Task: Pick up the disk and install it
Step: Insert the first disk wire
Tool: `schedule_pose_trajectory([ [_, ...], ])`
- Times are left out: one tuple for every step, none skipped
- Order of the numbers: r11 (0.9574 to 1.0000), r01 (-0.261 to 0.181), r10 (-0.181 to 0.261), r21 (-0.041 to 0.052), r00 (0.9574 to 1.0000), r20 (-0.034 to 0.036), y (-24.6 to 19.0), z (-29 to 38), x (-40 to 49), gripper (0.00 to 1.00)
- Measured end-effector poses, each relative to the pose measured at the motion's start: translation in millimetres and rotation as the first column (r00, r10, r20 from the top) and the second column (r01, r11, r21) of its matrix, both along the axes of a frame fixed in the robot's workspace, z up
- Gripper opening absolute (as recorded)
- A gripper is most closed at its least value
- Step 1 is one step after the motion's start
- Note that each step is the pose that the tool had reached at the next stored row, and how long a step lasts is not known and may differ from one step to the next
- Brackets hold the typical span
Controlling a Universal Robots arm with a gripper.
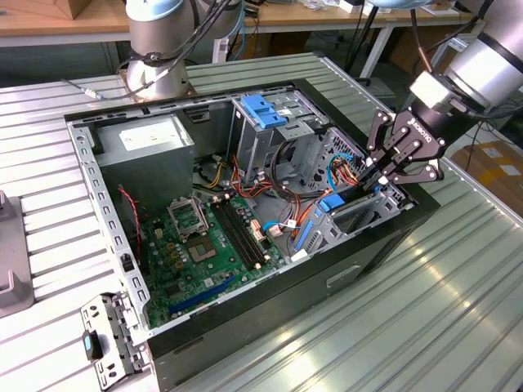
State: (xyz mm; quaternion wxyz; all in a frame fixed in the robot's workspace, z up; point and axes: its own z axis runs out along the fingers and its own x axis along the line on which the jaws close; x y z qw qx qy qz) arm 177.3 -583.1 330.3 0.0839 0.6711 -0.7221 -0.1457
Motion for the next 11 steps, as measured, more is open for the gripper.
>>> schedule_pose_trajectory([
  [1.0,0.0,0.0,-0.0002,1.0,0.0,0.0,2.6,0.0,0.24],
  [1.0,0.001,-0.001,-0.0001,1.0,0.0,0.0,6.0,0.0,0.24],
  [1.0,0.001,-0.001,0.0,1.0,0.0,0.0,9.8,0.0,0.24],
  [1.0,0.001,-0.001,0.0003,1.0,0.0,0.0,13.8,0.0,0.24],
  [1.0,0.001,-0.001,0.0003,1.0,0.0,0.0,15.6,0.0,0.24],
  [1.0,0.001,-0.001,0.0006,1.0,0.0,0.6,15.7,0.0,0.24],
  [1.0,0.001,-0.001,0.0016,1.0,-0.0001,1.1,15.7,-0.1,0.24],
  [1.0,0.001,-0.001,0.0026,1.0,-0.0001,1.8,15.5,-0.1,0.24],
  [1.0,0.001,-0.001,0.0039,1.0,-0.0001,1.9,14.7,-0.2,0.23],
  [1.0,0.001,-0.001,0.0052,1.0,0.0,1.9,12.5,-2.0,0.16],
  [1.0,0.001,-0.001,0.0055,1.0,0.0,1.9,10.3,-3.0,0.1],
])
